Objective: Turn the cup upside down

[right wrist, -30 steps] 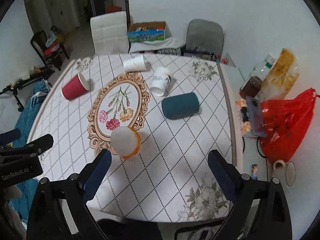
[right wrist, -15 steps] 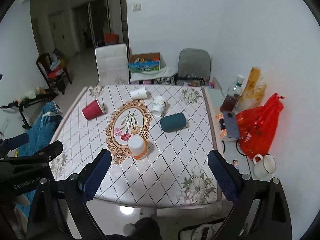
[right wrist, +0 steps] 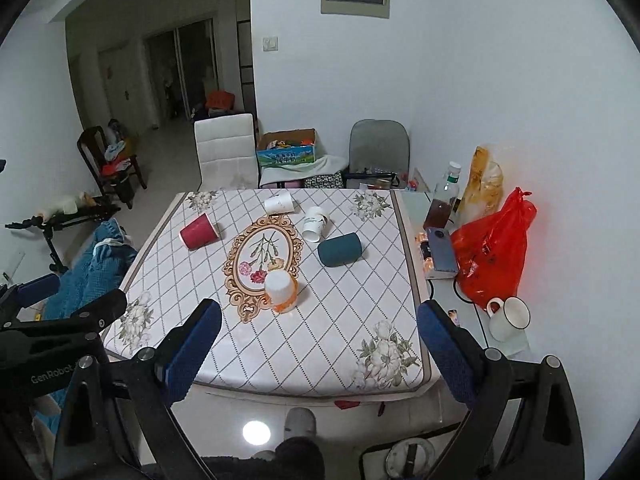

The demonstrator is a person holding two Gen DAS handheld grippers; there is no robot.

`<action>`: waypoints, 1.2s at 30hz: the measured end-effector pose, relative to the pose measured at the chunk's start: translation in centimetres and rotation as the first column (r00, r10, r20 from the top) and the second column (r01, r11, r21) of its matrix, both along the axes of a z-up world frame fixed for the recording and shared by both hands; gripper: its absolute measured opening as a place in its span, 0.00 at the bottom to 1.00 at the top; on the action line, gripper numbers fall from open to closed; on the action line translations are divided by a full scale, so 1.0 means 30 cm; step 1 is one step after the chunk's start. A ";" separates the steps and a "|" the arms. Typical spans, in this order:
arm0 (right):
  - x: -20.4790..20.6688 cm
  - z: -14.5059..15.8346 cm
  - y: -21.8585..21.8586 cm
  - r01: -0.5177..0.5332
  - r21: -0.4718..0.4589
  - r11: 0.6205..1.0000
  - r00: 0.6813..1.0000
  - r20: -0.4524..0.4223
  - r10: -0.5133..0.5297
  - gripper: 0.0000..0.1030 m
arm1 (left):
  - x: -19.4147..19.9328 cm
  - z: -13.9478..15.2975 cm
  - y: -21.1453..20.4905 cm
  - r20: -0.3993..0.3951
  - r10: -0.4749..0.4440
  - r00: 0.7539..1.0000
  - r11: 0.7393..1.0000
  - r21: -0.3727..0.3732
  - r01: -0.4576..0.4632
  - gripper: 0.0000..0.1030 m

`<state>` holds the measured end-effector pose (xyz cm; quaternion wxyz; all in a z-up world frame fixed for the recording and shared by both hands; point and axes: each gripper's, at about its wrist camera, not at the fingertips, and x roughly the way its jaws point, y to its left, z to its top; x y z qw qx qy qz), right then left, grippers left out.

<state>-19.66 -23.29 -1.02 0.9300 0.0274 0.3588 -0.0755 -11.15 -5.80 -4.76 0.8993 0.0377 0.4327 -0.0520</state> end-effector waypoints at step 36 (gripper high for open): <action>-0.003 0.028 0.046 0.004 -0.004 1.000 1.000 -0.010 -0.004 0.98 | -0.045 0.036 0.042 0.022 0.021 1.000 1.000 -0.008 -0.021 0.99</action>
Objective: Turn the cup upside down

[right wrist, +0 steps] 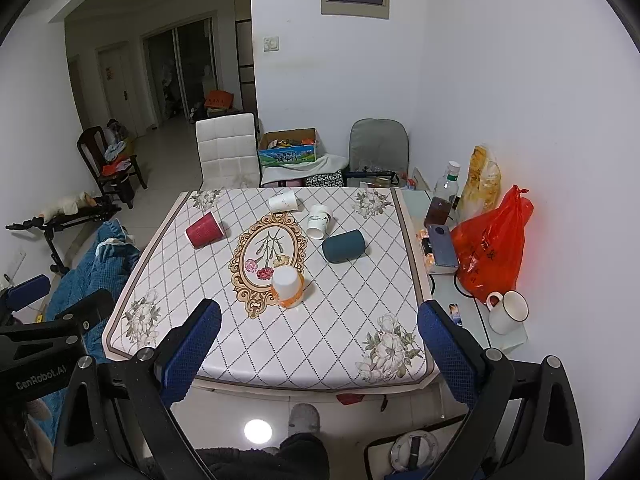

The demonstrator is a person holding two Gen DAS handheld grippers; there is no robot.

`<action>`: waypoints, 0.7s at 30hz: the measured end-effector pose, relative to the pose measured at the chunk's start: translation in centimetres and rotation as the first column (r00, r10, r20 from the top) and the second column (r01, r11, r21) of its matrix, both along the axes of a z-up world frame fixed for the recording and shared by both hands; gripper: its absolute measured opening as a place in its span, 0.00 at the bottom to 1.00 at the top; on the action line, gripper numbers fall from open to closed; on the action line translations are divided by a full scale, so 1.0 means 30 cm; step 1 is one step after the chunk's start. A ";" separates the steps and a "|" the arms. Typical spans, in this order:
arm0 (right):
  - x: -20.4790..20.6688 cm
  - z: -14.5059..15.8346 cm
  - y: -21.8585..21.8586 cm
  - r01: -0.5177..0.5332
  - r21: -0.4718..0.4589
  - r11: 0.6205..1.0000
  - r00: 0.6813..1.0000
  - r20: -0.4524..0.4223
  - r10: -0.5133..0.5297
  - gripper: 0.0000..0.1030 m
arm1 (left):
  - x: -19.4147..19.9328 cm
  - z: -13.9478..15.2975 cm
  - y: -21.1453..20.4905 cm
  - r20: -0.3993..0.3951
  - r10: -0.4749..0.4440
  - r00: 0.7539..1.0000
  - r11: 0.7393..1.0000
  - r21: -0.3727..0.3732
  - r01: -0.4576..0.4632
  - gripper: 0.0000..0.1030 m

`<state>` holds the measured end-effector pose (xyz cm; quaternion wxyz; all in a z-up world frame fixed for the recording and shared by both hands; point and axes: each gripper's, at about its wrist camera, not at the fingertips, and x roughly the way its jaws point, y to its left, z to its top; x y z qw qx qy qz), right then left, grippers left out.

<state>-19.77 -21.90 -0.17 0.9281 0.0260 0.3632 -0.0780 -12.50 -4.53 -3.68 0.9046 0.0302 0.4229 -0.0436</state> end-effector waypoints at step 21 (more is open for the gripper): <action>-0.015 -0.001 -0.011 -0.007 0.011 1.000 1.000 -0.003 0.007 0.98 | -0.029 -0.002 0.024 -0.001 -0.008 1.000 1.000 0.001 0.008 0.99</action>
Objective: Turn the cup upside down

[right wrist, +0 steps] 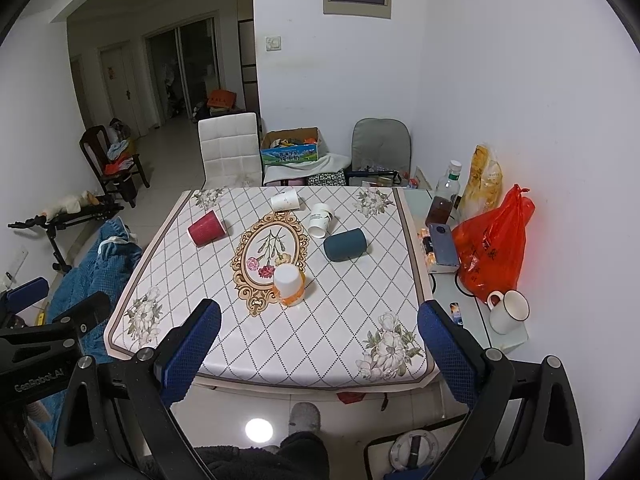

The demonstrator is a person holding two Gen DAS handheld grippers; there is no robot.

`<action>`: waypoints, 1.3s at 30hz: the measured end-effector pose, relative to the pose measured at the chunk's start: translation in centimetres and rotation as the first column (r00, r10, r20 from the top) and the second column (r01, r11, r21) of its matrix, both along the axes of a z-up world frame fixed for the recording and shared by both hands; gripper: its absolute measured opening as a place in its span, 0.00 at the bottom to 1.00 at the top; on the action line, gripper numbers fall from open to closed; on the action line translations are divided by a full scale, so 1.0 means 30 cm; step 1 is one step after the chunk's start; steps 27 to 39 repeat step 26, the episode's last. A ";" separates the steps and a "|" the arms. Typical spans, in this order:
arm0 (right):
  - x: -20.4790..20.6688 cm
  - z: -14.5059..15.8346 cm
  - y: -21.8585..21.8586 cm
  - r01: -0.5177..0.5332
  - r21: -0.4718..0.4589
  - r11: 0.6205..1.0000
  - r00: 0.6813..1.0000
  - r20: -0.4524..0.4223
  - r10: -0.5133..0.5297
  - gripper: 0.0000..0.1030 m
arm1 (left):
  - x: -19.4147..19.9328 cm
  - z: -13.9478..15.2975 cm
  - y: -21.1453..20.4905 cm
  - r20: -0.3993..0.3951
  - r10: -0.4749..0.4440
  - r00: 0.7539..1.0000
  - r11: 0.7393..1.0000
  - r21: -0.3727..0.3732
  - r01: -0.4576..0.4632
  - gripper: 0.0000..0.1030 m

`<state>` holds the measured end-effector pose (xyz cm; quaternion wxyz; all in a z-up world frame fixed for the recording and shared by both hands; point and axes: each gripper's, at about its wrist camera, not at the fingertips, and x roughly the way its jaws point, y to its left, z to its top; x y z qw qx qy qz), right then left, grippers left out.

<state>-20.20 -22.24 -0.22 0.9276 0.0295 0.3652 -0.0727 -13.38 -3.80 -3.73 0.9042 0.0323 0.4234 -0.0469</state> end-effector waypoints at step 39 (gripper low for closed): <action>-0.018 0.008 0.003 -0.005 0.010 1.000 1.000 -0.003 0.005 0.98 | -0.050 0.008 0.030 0.007 0.009 1.000 1.000 0.008 -0.009 0.99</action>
